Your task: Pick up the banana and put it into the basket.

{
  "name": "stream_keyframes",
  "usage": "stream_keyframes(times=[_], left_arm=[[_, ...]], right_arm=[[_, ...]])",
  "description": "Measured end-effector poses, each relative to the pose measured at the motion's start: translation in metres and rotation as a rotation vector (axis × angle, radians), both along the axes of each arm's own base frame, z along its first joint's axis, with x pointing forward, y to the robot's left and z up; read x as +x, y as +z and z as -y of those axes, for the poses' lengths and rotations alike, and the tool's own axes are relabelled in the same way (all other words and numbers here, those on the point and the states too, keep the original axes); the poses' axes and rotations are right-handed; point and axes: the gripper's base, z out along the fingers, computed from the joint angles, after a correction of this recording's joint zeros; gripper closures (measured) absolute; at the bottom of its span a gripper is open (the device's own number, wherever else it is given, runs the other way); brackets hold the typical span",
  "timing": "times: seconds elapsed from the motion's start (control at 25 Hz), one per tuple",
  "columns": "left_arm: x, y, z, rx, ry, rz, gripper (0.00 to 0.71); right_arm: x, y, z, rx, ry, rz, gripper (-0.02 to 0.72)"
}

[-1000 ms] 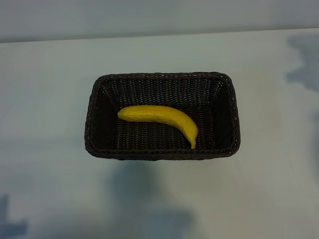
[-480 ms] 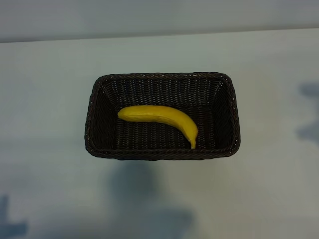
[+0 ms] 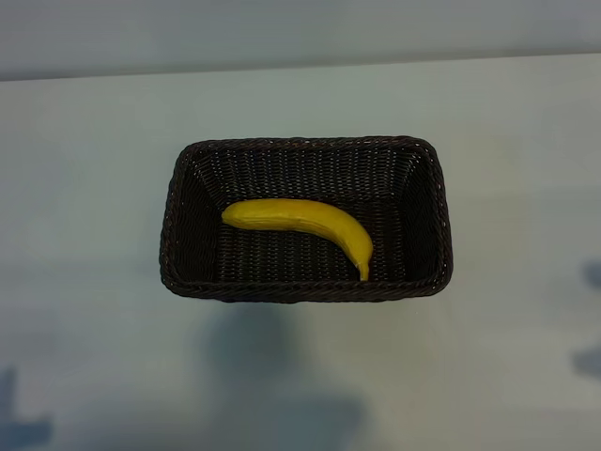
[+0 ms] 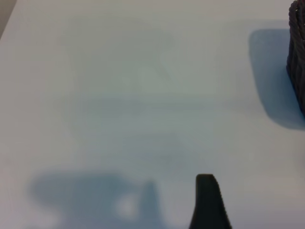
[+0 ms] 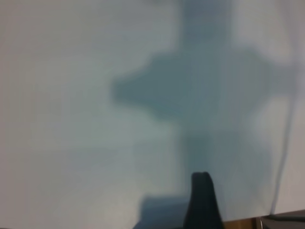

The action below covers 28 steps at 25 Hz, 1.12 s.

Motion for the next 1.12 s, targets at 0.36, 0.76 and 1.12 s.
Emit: stream_keyframes(times=[0.36,0.76,1.12], left_arm=[[0.000,0.000,0.000,0.000,0.000,0.000,0.205],[0.000,0.000,0.000,0.000,0.000,0.000,0.205],[0.000,0.000,0.000,0.000,0.000,0.000,0.205]], right_arm=[[-0.008,-0.005,0.000,-0.006,0.003,0.119,0.177],[-0.032,0.004,-0.002,-0.014,0.003,0.290,0.177],[-0.061,0.008,-0.002,-0.050,-0.104,0.474,0.178]])
